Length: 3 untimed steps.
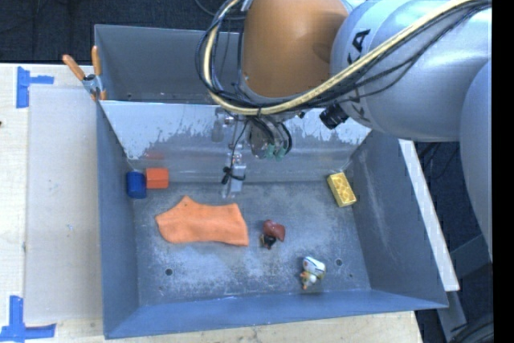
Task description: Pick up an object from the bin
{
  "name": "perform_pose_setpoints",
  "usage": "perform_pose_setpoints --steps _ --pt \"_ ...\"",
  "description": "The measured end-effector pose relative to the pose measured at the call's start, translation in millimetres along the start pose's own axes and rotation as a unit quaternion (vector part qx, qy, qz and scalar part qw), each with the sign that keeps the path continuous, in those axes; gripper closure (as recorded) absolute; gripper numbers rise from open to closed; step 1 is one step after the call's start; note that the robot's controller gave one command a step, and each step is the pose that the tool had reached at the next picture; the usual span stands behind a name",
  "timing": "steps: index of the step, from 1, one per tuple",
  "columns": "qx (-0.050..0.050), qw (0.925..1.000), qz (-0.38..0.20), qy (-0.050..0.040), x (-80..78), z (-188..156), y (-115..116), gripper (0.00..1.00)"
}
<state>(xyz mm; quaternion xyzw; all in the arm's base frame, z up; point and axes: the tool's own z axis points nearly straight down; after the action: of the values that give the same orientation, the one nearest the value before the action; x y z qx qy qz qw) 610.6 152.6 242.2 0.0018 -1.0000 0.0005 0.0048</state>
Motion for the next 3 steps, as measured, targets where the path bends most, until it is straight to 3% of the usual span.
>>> perform_pose_setpoints --steps 1,3 --pt "-0.001 1.0 0.001 -0.0041 -1.3 -5 -1 0.0" --pt "0.0 0.9985 -0.055 0.0002 34.8 93 -4 0.0"
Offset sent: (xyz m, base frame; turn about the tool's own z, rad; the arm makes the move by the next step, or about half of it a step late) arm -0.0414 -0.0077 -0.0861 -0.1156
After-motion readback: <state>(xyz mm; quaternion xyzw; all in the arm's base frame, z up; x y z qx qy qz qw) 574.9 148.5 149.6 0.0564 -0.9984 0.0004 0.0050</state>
